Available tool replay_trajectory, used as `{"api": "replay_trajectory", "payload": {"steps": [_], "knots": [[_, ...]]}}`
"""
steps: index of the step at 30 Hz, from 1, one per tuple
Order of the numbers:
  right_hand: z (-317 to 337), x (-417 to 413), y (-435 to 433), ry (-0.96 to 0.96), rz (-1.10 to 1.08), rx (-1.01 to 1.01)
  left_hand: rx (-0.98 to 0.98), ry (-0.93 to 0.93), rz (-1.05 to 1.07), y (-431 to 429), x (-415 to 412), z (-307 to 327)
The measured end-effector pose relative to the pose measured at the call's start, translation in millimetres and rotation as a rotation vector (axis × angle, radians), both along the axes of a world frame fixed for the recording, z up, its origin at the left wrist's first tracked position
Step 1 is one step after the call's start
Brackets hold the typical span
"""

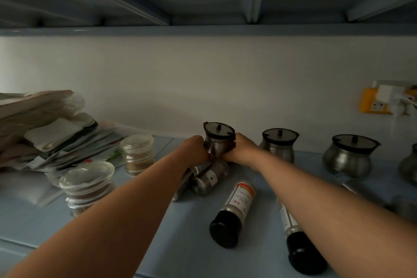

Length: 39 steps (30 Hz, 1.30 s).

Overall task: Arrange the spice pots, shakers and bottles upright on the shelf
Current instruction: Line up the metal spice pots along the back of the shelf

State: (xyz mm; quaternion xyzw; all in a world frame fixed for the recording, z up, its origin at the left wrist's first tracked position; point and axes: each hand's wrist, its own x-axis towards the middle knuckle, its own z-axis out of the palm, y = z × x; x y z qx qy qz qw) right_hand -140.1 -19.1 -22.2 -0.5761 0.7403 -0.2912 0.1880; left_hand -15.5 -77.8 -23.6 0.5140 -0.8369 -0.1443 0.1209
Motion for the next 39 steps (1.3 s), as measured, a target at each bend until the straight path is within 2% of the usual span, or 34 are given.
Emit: {"api": "replay_trajectory", "payload": {"steps": [6, 11, 14, 19, 24, 28, 31, 39], "knots": [[2, 0, 2, 0.037, 0.011, 0.001, -0.004, 0.000, 0.025, 0, -1, -2], [4, 0, 8, -0.021, 0.037, 0.010, -0.024, 0.019, 0.051, -3, 6, -1], [7, -4, 15, -0.047, -0.046, 0.027, -0.021, 0.040, 0.056, 0, 10, 1], [12, -10, 29, -0.080, -0.128, -0.044, -0.080, 0.203, 0.071, 19, 13, 8], [23, -23, 50, -0.254, -0.173, -0.222, -0.210, 0.348, 0.058, 47, 6, 24], [35, -36, 70, -0.178, -0.256, -0.371, -0.230, 0.403, 0.015, 71, -12, 34], [42, -51, 83, -0.121, -0.309, -0.409, -0.213, 0.438, -0.042, 83, -31, 37], [33, -81, 92, -0.045, -0.385, -0.230, -0.048, 0.425, -0.120, 89, -86, 27]]}}
